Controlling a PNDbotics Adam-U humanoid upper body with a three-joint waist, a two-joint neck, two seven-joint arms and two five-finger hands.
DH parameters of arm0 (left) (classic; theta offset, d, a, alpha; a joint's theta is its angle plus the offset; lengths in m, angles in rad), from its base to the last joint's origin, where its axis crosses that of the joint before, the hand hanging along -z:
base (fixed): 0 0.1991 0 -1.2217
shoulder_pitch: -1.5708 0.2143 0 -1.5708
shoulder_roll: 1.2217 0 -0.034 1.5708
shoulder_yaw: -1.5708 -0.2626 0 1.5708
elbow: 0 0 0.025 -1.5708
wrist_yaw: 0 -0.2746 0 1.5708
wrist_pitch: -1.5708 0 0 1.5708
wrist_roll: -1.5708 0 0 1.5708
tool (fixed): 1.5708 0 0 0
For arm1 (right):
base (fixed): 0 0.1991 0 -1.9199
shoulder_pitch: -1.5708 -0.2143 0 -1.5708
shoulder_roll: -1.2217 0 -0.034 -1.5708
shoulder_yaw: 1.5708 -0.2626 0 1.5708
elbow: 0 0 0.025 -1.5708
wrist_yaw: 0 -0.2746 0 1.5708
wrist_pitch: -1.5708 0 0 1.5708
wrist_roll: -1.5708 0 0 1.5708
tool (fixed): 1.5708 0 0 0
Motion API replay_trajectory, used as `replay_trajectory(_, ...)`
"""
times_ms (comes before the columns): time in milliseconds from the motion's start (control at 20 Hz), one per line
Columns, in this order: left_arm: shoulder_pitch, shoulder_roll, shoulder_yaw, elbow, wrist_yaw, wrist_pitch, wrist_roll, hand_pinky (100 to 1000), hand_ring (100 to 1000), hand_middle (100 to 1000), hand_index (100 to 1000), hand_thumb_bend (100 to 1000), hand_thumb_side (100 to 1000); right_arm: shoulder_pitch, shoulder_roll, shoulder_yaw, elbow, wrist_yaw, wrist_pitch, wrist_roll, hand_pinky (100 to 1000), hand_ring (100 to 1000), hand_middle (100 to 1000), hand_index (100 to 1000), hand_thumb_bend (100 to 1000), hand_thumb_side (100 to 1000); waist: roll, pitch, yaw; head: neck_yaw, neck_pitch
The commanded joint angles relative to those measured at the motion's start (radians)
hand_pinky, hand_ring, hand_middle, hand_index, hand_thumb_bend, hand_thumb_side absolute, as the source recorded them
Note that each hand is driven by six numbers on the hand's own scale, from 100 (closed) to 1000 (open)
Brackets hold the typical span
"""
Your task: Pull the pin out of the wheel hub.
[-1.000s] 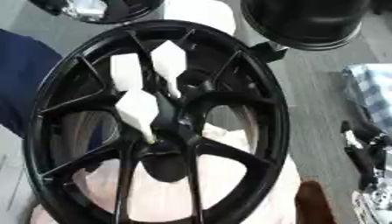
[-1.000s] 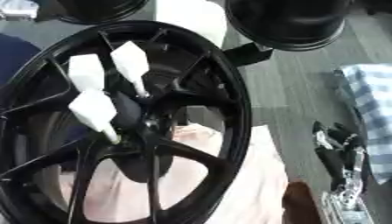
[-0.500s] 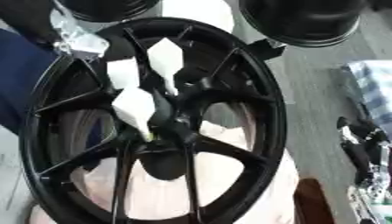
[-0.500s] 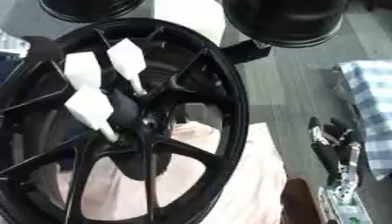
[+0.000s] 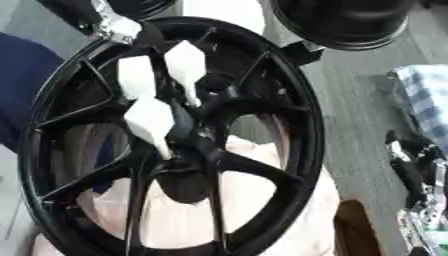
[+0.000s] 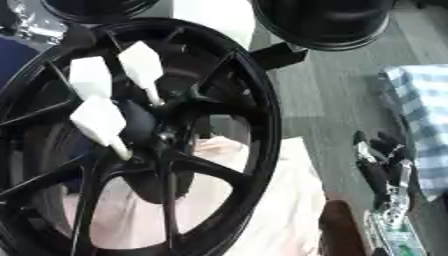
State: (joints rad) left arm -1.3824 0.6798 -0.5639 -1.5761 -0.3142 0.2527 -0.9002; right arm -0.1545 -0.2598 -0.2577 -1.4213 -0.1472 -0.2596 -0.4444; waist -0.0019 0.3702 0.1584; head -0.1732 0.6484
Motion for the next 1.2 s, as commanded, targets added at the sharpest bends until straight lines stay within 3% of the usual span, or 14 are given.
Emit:
replay_trajectory(50,-0.008,0.028,-0.002,-0.028,0.017,0.059,-0.007,841,796,784,877,556,657,-0.007,-0.026,-0.001,-0.018,0.002,-0.004,0.002,681,755,601,732,436,303,0.001,-0.021,-0.003,0.001,0.001)
replay_trajectory(200,0.019,0.058,-0.007,-0.069,0.035,0.079,-0.007,855,802,768,854,717,743,-0.011,-0.027,0.000,-0.019,0.002,-0.004,0.003,681,755,601,732,436,303,0.003,-0.018,-0.006,-0.001,0.000)
replay_trajectory(400,0.060,0.102,0.002,-0.114,0.027,0.075,-0.007,864,808,749,838,778,731,-0.014,-0.027,0.001,-0.020,0.002,-0.004,0.005,681,755,601,732,438,303,0.004,-0.014,-0.010,-0.005,-0.001)
replay_trajectory(1000,0.137,0.157,0.016,-0.130,-0.015,0.103,-0.007,847,804,745,850,697,686,-0.021,-0.026,0.004,-0.022,0.001,-0.004,0.008,681,756,601,732,443,301,0.004,-0.009,-0.016,0.001,-0.008)
replay_trajectory(1200,0.143,0.156,0.020,-0.131,-0.037,0.130,-0.007,834,795,741,847,620,648,-0.023,-0.024,0.006,-0.022,0.000,-0.003,0.009,681,756,601,732,445,301,0.002,-0.008,-0.018,0.006,-0.013)
